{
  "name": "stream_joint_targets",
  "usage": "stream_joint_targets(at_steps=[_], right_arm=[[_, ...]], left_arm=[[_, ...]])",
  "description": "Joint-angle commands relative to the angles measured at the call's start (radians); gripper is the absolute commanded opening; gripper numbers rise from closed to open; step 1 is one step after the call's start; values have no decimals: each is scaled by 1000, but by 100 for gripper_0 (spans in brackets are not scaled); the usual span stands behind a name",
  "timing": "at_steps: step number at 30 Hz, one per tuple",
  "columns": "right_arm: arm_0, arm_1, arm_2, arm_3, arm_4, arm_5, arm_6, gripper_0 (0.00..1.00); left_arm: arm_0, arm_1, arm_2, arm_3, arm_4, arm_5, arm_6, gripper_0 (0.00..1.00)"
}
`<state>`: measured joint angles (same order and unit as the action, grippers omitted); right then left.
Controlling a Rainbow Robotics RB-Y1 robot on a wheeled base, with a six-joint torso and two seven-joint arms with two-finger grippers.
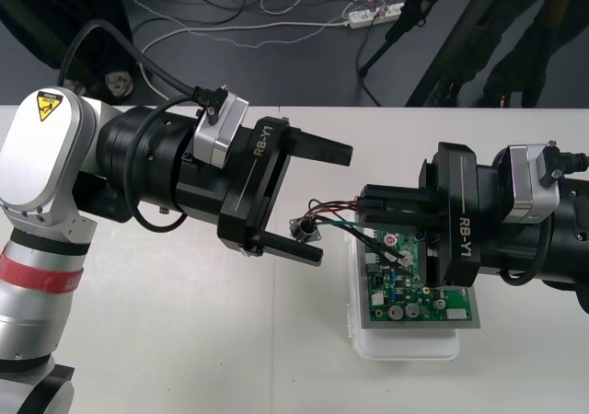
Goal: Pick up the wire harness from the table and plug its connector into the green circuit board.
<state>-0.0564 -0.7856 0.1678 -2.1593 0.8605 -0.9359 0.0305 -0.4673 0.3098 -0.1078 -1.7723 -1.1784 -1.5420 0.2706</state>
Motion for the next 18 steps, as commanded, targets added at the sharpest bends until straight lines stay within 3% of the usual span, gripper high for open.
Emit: stream_joint_targets(at_steps=[1,18], right_arm=[[9,-15,10,-40,-17,8,42,0],[9,-17,12,-39,-18,8,45,0]], left_arm=[[-44,-23,-16,-6,-4,-29,-28,96],[-54,-24,-18,-4,-10,-29,-27,90]])
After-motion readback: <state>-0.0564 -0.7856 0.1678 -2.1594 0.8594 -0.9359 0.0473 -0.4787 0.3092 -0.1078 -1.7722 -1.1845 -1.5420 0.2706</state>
